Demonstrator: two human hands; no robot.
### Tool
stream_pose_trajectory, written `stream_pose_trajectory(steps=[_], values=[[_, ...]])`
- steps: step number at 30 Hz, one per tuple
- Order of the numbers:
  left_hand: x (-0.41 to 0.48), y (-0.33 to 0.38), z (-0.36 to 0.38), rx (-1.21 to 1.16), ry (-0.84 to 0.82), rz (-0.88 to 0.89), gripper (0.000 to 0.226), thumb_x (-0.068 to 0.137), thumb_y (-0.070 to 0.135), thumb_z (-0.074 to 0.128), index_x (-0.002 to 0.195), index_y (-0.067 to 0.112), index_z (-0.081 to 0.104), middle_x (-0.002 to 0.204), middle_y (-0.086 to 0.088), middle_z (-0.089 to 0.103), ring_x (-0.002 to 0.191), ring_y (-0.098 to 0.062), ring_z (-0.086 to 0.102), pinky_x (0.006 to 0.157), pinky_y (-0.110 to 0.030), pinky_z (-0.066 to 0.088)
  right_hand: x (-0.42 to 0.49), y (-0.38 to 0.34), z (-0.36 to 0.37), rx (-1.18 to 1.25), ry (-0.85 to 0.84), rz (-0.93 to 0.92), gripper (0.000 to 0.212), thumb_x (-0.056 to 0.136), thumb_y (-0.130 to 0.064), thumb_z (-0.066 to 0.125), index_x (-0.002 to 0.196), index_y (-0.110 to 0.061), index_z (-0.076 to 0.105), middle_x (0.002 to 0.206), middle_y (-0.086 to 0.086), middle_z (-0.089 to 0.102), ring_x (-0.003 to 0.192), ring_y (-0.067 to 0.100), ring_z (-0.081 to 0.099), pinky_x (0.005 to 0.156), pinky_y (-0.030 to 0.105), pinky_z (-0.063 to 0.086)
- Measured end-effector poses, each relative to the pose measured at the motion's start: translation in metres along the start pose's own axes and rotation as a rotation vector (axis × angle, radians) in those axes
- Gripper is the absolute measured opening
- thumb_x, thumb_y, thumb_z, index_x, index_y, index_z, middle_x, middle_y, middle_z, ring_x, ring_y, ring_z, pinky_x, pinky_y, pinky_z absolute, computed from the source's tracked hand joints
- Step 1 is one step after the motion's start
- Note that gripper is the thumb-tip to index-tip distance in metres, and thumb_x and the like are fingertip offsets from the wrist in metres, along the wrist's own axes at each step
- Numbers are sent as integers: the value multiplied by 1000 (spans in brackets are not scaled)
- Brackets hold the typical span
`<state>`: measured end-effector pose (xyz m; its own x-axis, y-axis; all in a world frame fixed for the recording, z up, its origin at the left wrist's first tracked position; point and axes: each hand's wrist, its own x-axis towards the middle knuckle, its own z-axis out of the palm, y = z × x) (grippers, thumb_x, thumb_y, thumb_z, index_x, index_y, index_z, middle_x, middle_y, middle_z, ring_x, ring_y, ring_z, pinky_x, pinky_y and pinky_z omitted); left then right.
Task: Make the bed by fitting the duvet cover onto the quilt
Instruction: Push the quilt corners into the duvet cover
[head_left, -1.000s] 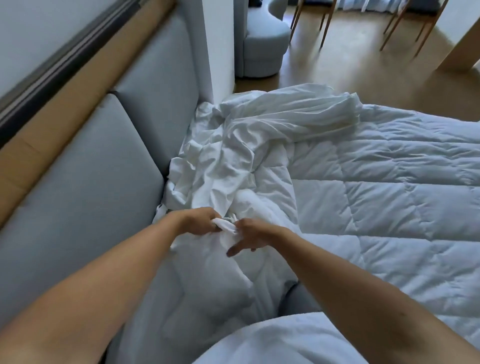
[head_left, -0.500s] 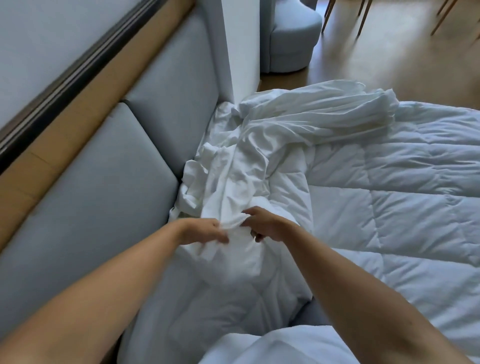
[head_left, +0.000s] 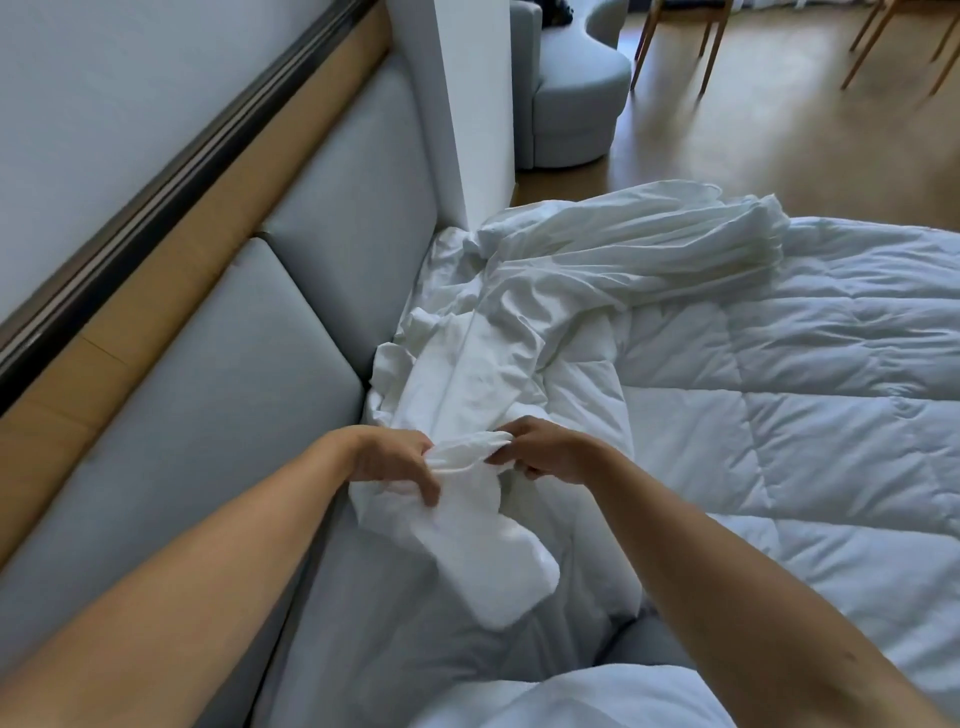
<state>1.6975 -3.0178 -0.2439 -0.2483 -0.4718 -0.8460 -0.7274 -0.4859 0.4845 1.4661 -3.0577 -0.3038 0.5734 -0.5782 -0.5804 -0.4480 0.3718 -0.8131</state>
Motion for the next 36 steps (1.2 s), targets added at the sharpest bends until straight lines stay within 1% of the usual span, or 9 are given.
stream_pose_trajectory(steps=[4,10,13,15,19,25,29,33,36], values=[[5,1,3,-248,-25,14,35,52,-6,53,82,1,70,92,-22,68,83,-34,68,74,-39,59,-3,7,4,200,-54,95,14,82,-3,64,85,-17,63,64,0,45,48,11,35,42,22,26],[14,5,1,-379,95,84,45,40,0,51,84,-3,61,85,-20,53,77,-35,54,68,-35,49,-13,8,-1,-205,-266,233,50,74,-15,86,116,-11,60,75,3,49,50,8,36,47,22,27],[8,9,0,-266,14,23,48,45,11,65,92,2,62,91,-20,56,82,-33,56,67,-33,49,-12,7,-5,-54,-188,173,11,86,-17,76,89,-15,65,66,-1,44,47,6,33,47,22,24],[5,6,-2,-227,-86,-19,44,56,13,77,97,1,68,100,-22,64,89,-32,64,76,-36,53,-9,14,-10,168,-133,109,21,93,-13,66,75,-23,71,63,-5,44,48,6,32,44,20,24],[4,3,0,-342,-196,-8,36,64,2,74,99,-1,69,103,-22,67,87,-30,69,79,-35,59,-10,20,-8,375,-131,132,13,84,-19,71,96,-19,66,66,-3,45,50,10,30,43,22,27],[7,4,4,-455,-37,20,40,56,-3,54,95,-1,63,81,-15,63,74,-29,63,63,-31,56,-22,22,-18,86,-359,208,19,78,-8,80,89,-19,67,74,-2,61,51,6,44,44,18,35],[4,13,16,-105,179,142,36,57,0,41,66,20,70,68,1,63,69,-20,59,59,-24,48,-18,7,-16,-157,-330,203,27,76,9,75,85,-14,63,74,3,55,54,8,48,47,19,41],[0,32,18,-50,-1,150,51,66,-5,60,115,7,66,92,-4,69,81,-15,64,73,-27,52,-16,6,-11,-121,-268,188,25,82,6,71,89,-15,60,72,0,51,53,7,46,49,20,39],[9,44,28,51,36,111,48,75,6,82,120,10,64,97,2,70,84,-8,68,76,-24,55,-16,8,-7,-70,-222,147,20,88,0,65,97,-18,65,72,-3,55,55,8,46,51,21,40]])
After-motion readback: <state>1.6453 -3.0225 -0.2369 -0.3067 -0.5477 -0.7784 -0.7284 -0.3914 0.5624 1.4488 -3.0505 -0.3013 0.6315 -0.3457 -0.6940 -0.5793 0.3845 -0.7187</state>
